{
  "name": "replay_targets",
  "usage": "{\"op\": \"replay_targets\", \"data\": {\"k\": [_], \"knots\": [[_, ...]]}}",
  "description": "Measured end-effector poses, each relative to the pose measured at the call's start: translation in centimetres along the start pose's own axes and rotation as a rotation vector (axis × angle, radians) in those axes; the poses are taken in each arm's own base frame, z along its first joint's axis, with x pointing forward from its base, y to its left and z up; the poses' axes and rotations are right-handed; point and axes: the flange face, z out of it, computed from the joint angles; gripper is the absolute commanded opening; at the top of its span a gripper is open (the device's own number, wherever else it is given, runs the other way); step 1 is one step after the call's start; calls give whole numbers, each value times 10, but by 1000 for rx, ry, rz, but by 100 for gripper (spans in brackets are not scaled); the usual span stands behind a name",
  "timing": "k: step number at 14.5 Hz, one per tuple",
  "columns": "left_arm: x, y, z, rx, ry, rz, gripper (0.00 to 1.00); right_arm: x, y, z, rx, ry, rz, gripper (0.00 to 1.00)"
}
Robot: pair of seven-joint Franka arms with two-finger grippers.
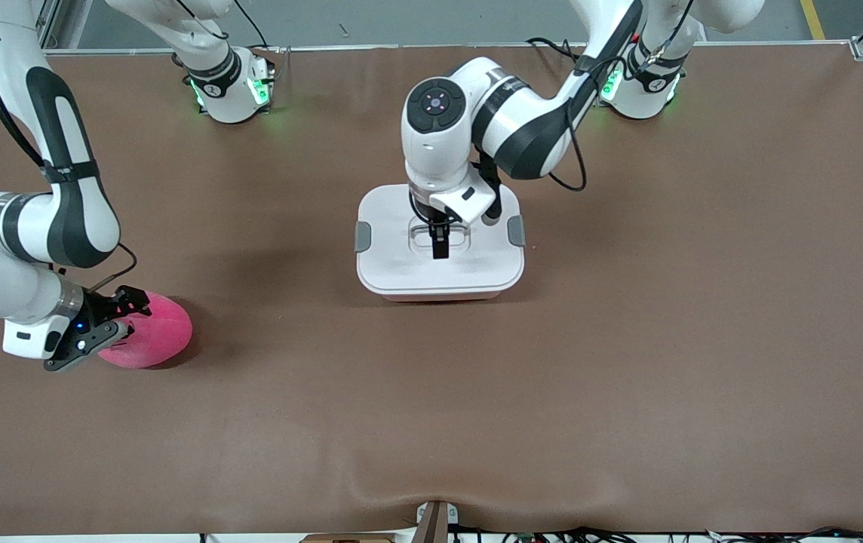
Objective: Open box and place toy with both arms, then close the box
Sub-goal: 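Grasp the lid handle with the left gripper while the right gripper grasps the plush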
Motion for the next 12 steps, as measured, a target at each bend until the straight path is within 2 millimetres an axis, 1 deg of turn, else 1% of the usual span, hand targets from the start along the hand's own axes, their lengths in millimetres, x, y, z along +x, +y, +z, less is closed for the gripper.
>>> {"op": "replay_targets", "data": {"k": [1,3,4,5,6,7,9,10,11,12], "knots": [[0,-1,6,6,9,-3,100,-1,1,1,1,-1,-4,100],[4,-2,17,14,20,-6,100,-2,1,1,6,-7,-7,69],[4,-4,23,16,24,-4,100,-3,0,2,15,-17,-9,64],[4,-8,29,12,19,1,100,-4,-1,2,25,-29,-10,64],[4,-12,34,4,8,5,100,-4,-2,2,33,-38,-10,60],[5,-16,37,-3,0,8,100,-5,-2,2,39,-45,-10,52],[8,-21,38,-17,6,21,100,-6,-3,3,45,-51,-21,50],[9,-23,38,-22,11,27,91,-6,-3,3,46,-51,-27,50],[9,-25,38,-23,13,33,79,-6,-3,2,47,-53,-33,51],[9,-28,38,-20,16,38,60,-7,-3,2,55,-62,-36,51]]}}
